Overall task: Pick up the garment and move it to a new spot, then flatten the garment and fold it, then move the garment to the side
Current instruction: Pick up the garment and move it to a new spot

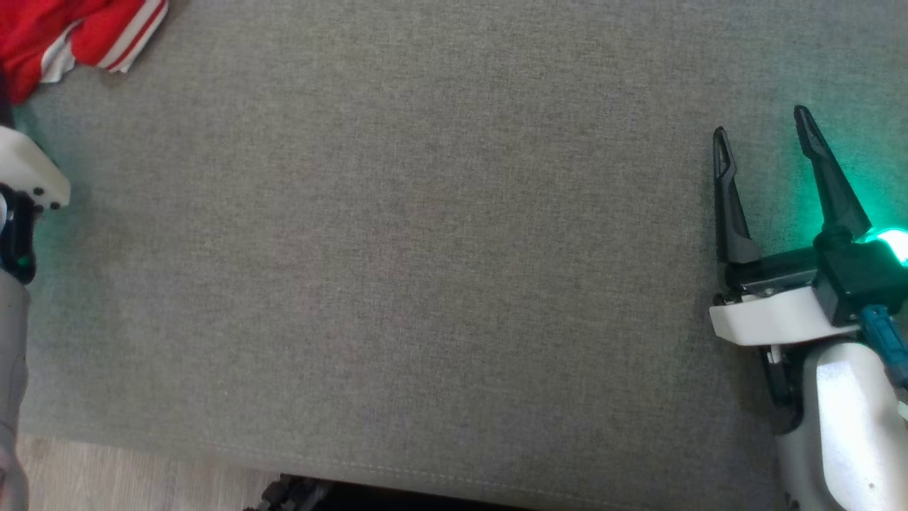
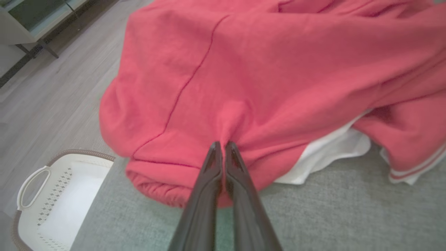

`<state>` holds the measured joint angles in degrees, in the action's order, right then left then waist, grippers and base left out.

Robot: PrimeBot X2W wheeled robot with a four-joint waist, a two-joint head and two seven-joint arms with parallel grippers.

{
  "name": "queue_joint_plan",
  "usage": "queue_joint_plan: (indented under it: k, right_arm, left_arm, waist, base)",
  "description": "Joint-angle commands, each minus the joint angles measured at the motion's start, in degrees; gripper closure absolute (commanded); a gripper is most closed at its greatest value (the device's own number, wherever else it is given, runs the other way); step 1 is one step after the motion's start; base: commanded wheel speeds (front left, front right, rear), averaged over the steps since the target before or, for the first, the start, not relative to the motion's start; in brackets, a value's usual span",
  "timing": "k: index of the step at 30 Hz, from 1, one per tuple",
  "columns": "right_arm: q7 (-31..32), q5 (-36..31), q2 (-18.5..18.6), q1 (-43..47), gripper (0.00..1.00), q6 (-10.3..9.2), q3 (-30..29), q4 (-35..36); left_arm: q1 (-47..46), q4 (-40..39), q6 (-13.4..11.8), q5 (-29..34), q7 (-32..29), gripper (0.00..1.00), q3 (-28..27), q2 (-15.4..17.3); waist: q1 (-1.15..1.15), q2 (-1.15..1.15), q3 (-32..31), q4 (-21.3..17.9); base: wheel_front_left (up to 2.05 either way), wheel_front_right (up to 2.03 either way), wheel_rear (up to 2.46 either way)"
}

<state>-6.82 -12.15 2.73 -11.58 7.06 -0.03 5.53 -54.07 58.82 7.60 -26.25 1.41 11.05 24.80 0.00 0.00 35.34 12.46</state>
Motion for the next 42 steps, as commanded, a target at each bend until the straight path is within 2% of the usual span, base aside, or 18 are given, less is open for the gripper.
queue_joint_plan:
  k: [1,5,12,18,24,34,38,42]
  right_arm:
    - [0.0,0.5,0.1,1.1,0.00,0.43,1.3,-0.5]
    - [-0.4,1.0,0.1,1.1,0.00,0.43,1.6,-1.4]
    - [-1.8,2.1,0.1,1.1,0.00,0.43,1.9,-4.0]
    - [-4.2,4.9,0.1,1.4,0.00,0.43,2.3,-8.0]
    - [-6.3,8.3,0.1,2.2,0.00,0.43,1.5,-12.4]
    - [-8.0,13.0,0.1,7.0,0.00,0.43,-1.6,-18.0]
    - [-8.1,13.7,0.1,9.4,0.00,0.43,-3.2,-18.4]
    - [-8.2,13.9,0.1,10.9,0.00,0.43,-4.4,-17.6]
  left_arm:
    - [-1.5,0.3,-0.1,-0.7,1.2,1.00,-1.1,4.3]
    - [-2.0,1.7,-0.1,-1.3,1.6,1.00,0.1,4.9]
    - [-2.9,3.2,-0.1,-1.5,4.9,1.00,2.4,7.9]
    - [-5.5,4.2,-0.2,0.9,8.3,1.00,4.3,11.6]
    - [-10.5,2.1,-0.1,4.6,8.3,1.00,8.7,13.9]
    - [-15.4,-10.3,-0.1,4.6,2.0,1.00,20.5,11.7]
    - [-16.0,-16.9,-0.1,1.4,-0.6,1.00,24.5,10.1]
    - [-15.3,-23.4,-0.1,-4.7,-4.1,1.00,25.7,7.0]
  waist:
    - [0.00,0.00,-0.8,0.2]
    - [0.00,0.00,-1.9,0.3]
    - [0.00,0.00,-5.0,0.1]
    - [0.00,0.00,-11.3,-1.8]
    - [0.00,0.00,-19.2,-4.7]
    - [0.00,0.00,-33.2,-11.3]
    - [0.00,0.00,-36.2,-13.6]
    - [0.00,0.00,-36.9,-15.7]
  base:
    - [0.00,0.00,0.00]
    - [0.00,0.00,0.00]
    - [0.00,0.00,0.00]
    - [0.00,0.00,0.00]
    - [0.00,0.00,0.00]
    - [0.00,0.00,0.00]
    - [0.00,0.00,0.00]
    - [0.00,0.00,0.00]
